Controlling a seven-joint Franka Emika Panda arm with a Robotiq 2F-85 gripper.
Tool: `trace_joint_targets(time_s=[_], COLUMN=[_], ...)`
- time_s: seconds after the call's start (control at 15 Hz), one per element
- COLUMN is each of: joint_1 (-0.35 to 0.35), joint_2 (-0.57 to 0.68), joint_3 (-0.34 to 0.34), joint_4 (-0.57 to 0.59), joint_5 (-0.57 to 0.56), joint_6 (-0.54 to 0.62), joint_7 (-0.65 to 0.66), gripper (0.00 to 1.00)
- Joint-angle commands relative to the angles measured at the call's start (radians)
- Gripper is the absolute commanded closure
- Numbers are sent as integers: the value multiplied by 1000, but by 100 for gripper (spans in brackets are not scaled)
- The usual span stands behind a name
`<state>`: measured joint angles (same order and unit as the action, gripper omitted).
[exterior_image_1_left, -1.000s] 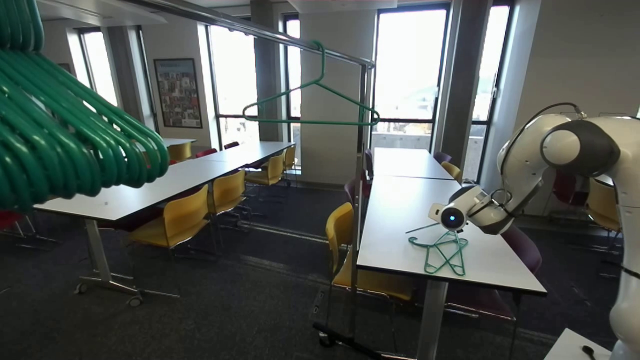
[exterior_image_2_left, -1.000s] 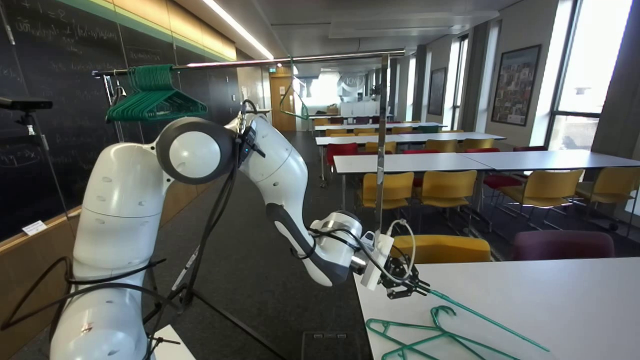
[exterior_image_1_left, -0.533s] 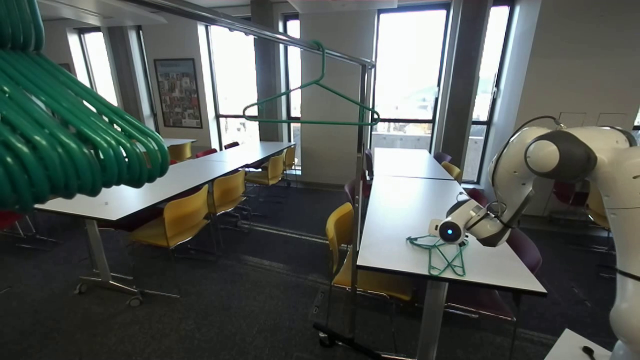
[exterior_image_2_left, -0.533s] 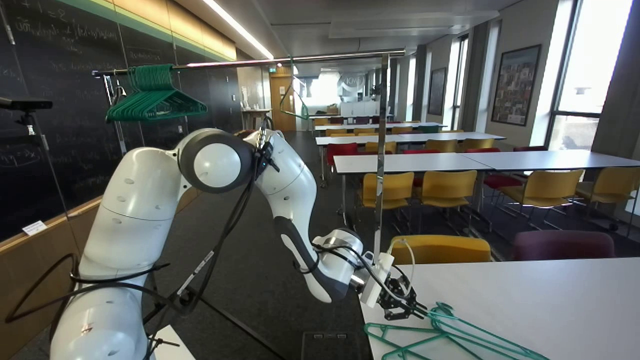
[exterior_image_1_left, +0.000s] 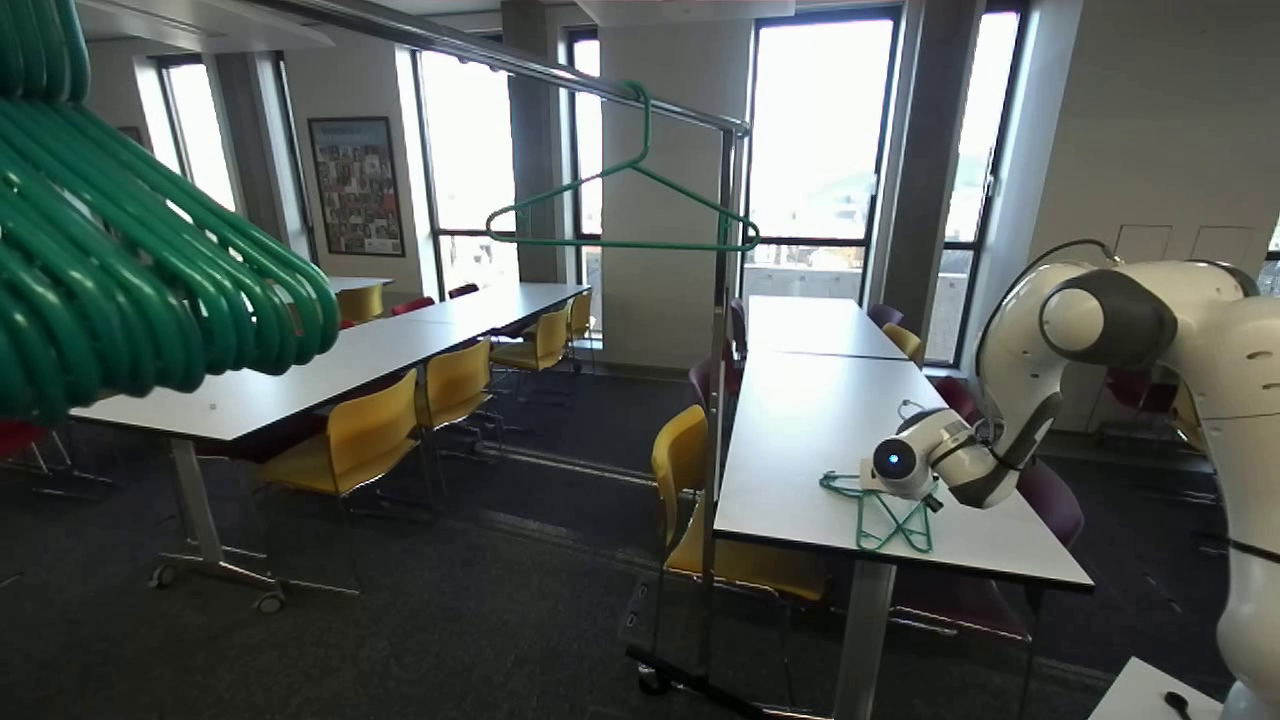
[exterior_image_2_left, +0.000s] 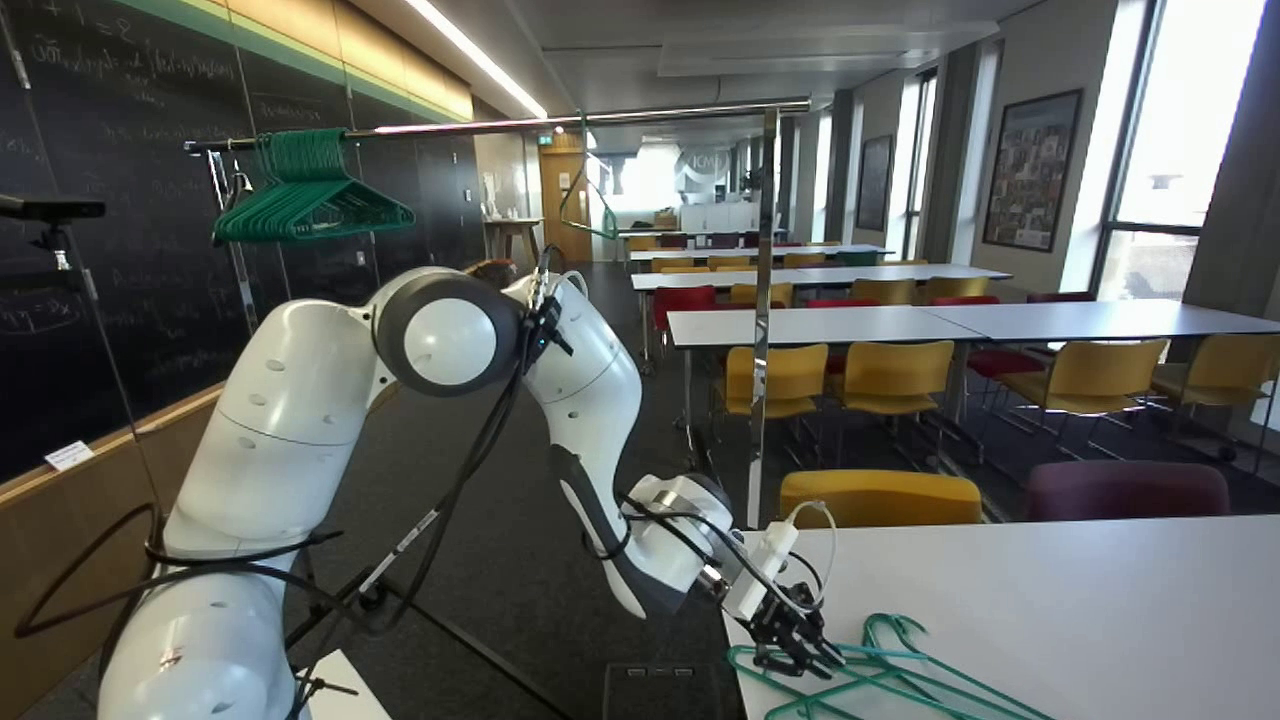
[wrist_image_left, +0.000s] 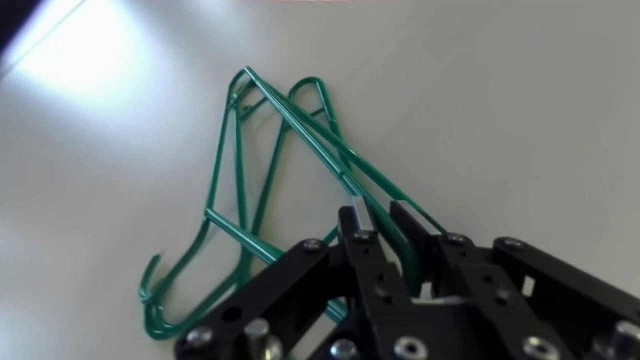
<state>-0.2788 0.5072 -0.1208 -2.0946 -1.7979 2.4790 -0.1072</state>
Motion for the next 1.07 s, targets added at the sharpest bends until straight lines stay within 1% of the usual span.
trace_joint_targets(time_s=[0.0,0.13,0.27,0.4,0.47,0.53,0.73,0.87,0.93,1.0], joint_1=[-37,-56,-77,-100,-115,-129,-148,-163,-174,-237], joint_2=[31,42,45,20,-2,-43,-164,-240,-281,-325], joint_3=[-9,-1,14,37,54,63,96,125,151,235], joint_4=[9,0,-3,-20,-32,-56,-130,-181,-213,-240], joint_5=[198,344,496,633,701,745,918,1059,1160,1247], joint_6=[71,84,79,89,113,174,291,372,402,410], joint_7=[-265,-412,-561,-710,-787,-823,-938,-1037,-1105,-1164], gripper=[49,32,17,4,0,0,0,0,0,0])
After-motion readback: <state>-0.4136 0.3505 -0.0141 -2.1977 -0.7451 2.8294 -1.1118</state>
